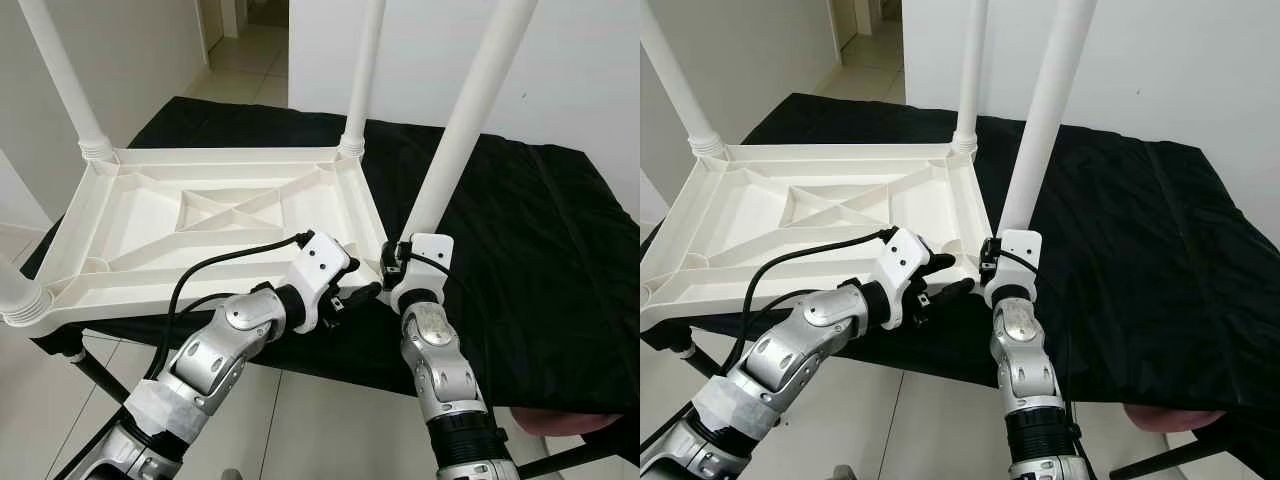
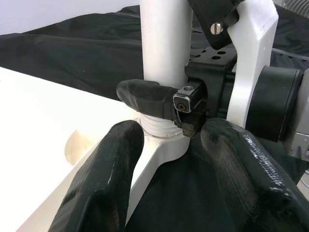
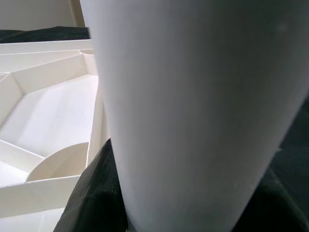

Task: Building children table

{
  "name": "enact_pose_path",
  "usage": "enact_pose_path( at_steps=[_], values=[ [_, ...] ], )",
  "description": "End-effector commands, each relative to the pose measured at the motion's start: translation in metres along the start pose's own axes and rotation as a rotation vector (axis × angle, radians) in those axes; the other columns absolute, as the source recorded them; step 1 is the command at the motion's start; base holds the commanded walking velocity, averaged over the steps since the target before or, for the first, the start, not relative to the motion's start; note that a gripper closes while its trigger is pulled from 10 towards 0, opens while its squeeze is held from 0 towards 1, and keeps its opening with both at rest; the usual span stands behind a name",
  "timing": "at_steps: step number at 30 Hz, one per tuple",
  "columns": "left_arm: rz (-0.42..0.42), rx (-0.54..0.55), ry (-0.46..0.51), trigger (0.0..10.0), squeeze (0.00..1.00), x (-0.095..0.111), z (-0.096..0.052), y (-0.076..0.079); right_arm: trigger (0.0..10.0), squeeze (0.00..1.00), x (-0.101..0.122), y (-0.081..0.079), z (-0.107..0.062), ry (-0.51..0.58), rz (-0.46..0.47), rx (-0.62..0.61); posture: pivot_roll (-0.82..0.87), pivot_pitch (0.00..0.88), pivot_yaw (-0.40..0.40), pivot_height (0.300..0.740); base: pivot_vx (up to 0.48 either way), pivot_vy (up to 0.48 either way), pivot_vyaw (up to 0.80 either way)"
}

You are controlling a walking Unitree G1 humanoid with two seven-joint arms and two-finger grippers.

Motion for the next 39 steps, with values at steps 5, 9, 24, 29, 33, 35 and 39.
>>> enact_pose_path(
  at_steps=[5, 9, 24, 29, 33, 35, 39],
  values=[
    [0.004, -0.111, -0.049, 10.0, 0.00, -0.0082, -0.0015, 0.0105, 10.0, 0.00, -0.0151, 0.0088, -0.0039, -0.065, -0.012, -0.043, -0.11, 0.000, -0.003, 0.740, 0.000, 0.000, 0.00],
    [0.005, -0.110, -0.049, 10.0, 0.00, -0.0083, -0.0016, 0.0101, 10.0, 0.00, -0.0151, 0.0083, -0.0039, -0.066, -0.013, -0.043, -0.11, 0.000, -0.001, 0.740, 0.000, 0.000, 0.00],
    [0.011, -0.121, -0.047, 10.0, 0.00, -0.0063, -0.0001, 0.0100, 10.0, 0.70, -0.0141, 0.0088, -0.0039, -0.062, -0.006, -0.050, -0.12, 0.000, 0.005, 0.740, 0.000, 0.000, 0.00],
    [0.011, -0.122, -0.047, 10.0, 0.00, -0.0062, 0.0001, 0.0102, 10.0, 1.00, -0.0129, 0.0088, -0.0039, -0.056, 0.009, -0.045, -0.12, 0.000, 0.004, 0.740, 0.000, 0.000, 0.00],
    [0.010, -0.121, -0.047, 10.0, 0.00, -0.0059, 0.0001, 0.0103, 10.0, 1.00, -0.0124, 0.0088, -0.0042, -0.053, 0.007, -0.045, -0.12, 0.000, 0.003, 0.740, 0.000, 0.000, 0.00],
    [0.010, -0.121, -0.047, 10.0, 0.00, -0.0060, -0.0001, 0.0104, 10.0, 1.00, -0.0122, 0.0087, -0.0043, -0.052, 0.007, -0.045, -0.12, 0.000, 0.004, 0.740, 0.000, 0.000, 0.00],
    [0.009, -0.120, -0.049, 10.0, 0.00, -0.0061, -0.0008, 0.0101, 10.0, 1.00, -0.0111, 0.0087, -0.0046, -0.047, 0.002, -0.049, -0.11, 0.000, 0.006, 0.740, 0.000, 0.000, 0.00]
  ],
)
Point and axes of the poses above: a point about 5 cm out from each wrist's last joint towards the gripper, its own z axis pointing out of the wrist towards the gripper, its own x axis along the axis of the wrist's last joint, y = z × x, the point moved 4 cm from there along z, pointing out of the wrist towards the gripper, and after that the axes turned 14 degrees about -z, right-handed, at the moved point
